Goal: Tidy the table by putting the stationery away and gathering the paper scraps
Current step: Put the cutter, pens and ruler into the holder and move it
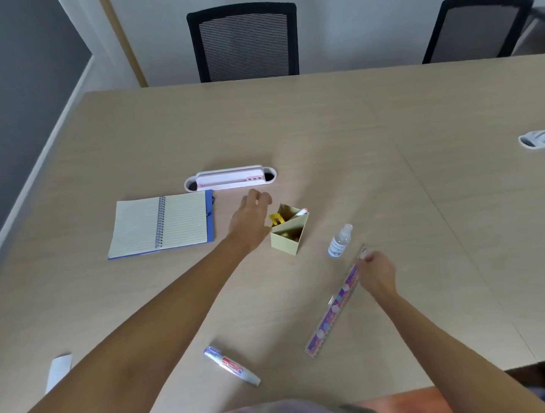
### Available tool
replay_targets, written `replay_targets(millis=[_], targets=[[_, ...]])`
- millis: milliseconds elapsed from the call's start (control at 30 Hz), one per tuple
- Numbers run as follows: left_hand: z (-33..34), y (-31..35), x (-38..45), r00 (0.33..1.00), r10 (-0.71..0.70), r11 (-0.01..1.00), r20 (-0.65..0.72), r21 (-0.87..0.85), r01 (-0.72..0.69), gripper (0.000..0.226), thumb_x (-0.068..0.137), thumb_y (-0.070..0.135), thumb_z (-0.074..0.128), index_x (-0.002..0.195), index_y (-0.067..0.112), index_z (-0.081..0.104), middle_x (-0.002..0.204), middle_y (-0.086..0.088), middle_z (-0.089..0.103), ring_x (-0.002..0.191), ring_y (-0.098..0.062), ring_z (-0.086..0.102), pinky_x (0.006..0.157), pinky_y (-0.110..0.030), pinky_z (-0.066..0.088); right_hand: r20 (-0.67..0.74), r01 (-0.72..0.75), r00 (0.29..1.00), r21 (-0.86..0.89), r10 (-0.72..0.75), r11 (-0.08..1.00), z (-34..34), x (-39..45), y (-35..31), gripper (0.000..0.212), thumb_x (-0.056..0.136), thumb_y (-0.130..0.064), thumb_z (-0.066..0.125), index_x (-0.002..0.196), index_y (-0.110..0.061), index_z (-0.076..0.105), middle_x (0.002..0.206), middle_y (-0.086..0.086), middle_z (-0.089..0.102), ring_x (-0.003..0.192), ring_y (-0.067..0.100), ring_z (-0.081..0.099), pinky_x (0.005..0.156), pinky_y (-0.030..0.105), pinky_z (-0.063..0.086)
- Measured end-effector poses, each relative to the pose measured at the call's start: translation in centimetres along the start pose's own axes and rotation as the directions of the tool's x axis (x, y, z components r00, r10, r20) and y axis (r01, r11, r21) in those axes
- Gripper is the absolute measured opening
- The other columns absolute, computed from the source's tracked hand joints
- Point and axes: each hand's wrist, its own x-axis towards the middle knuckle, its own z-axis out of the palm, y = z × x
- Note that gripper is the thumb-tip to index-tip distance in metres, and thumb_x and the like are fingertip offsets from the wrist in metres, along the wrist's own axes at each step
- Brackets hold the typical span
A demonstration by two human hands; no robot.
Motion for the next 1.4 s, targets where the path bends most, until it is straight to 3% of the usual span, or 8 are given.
replay_targets(millis=[200,300,367,633,867,1033,1167,1400], targets=[[2.5,-6.4,-12.3,0.857,0.064,0.997,0.511,0.007,-0.079,0.057,0.068,0.035,0.080,0.114,0.023,0.048,0.122,0.001,0.043,0.104,-0.014,0.044,0.080,-0.030,0.043,0.108,-0.210,0.966,-0.210,0.236,0.955,5.1,-0.8,2.2,0.080,0.065,-0.030,0.074,0.130,-0.010,0.031,0.116,0.020,0.046,0.102,0.042,0.055,0.078,0.039,0.050],[4.5,-8.1,-17.3,0.715,0.036,0.990,0.698,0.074,-0.121,0.068,0.060,0.037,0.081,0.118,0.026,0.047,0.127,0.003,0.038,0.104,-0.010,0.038,0.081,-0.027,0.042,0.164,-0.158,0.966,-0.243,0.201,0.957,4.5,0.2,0.5,0.106,0.058,-0.025,0.077,0.136,-0.031,0.006,0.103,0.017,0.046,0.083,0.035,0.058,0.051,0.036,0.055],[5.8,-8.6,-18.9,0.686,0.052,0.971,0.726,0.124,-0.205,0.063,0.060,0.035,0.079,0.114,0.024,0.049,0.127,0.000,0.040,0.113,-0.017,0.042,0.085,-0.032,0.046,0.244,-0.068,0.956,-0.350,0.161,0.934,3.1,1.7,-0.2,0.100,0.060,-0.022,0.079,0.133,-0.013,0.012,0.081,0.012,0.053,0.061,0.025,0.058,0.043,0.032,0.053],[7.0,-9.2,-19.2,0.759,0.049,0.990,0.650,0.069,-0.124,0.028,0.084,0.030,0.065,0.109,0.018,0.062,0.123,-0.003,0.053,0.115,-0.020,0.047,0.090,-0.032,0.043,0.361,0.018,0.921,-0.416,0.147,0.909,0.2,4.9,0.0,0.109,0.047,-0.020,0.093,0.128,-0.012,0.021,0.088,0.008,0.050,0.058,0.031,0.062,0.051,0.041,0.060],[0.7,-7.6,-14.4,0.894,0.009,0.981,0.448,-0.179,0.080,0.012,0.082,0.033,0.068,0.088,0.022,0.068,0.084,0.001,0.069,0.075,-0.013,0.056,0.067,-0.027,0.040,0.382,0.123,0.920,-0.491,0.086,0.862,0.3,7.2,1.0,0.146,0.018,-0.044,0.093,0.135,-0.003,0.016,0.114,0.011,0.050,0.111,0.032,0.057,0.090,0.042,0.053],[-5.7,-3.8,-8.0,0.998,-0.032,0.968,0.056,-0.248,0.045,0.013,0.082,0.026,0.072,0.089,0.015,0.073,0.075,0.000,0.068,0.065,-0.010,0.054,0.061,-0.022,0.040,0.388,0.132,0.918,-0.494,0.082,0.860,0.1,9.0,1.5,0.123,0.018,-0.047,0.091,0.122,-0.001,0.045,0.111,0.008,0.049,0.107,0.028,0.060,0.086,0.036,0.054],[-7.8,-1.6,-2.1,0.995,-0.063,0.972,-0.071,-0.231,0.045,0.013,0.083,0.021,0.070,0.090,0.010,0.071,0.077,-0.009,0.068,0.077,-0.027,0.060,0.070,-0.036,0.047,0.449,0.120,0.892,-0.322,0.040,0.939,-3.1,9.3,0.4,0.053,0.037,-0.036,0.091,0.061,-0.011,0.051,0.053,0.005,0.057,0.047,0.019,0.058,0.045,0.020,0.044],[-5.6,2.1,5.3,0.998,-0.053,0.997,0.013,-0.061,0.054,0.015,0.088,0.015,0.063,0.100,0.006,0.067,0.099,-0.016,0.069,0.090,-0.034,0.062,0.070,-0.033,0.046,0.512,0.242,0.819,0.103,-0.260,0.965,-14.9,7.4,-7.2,0.018,0.079,0.006,0.068,0.082,-0.001,0.053,0.076,0.032,0.068,0.053,0.024,0.069,0.052,0.028,0.061]])
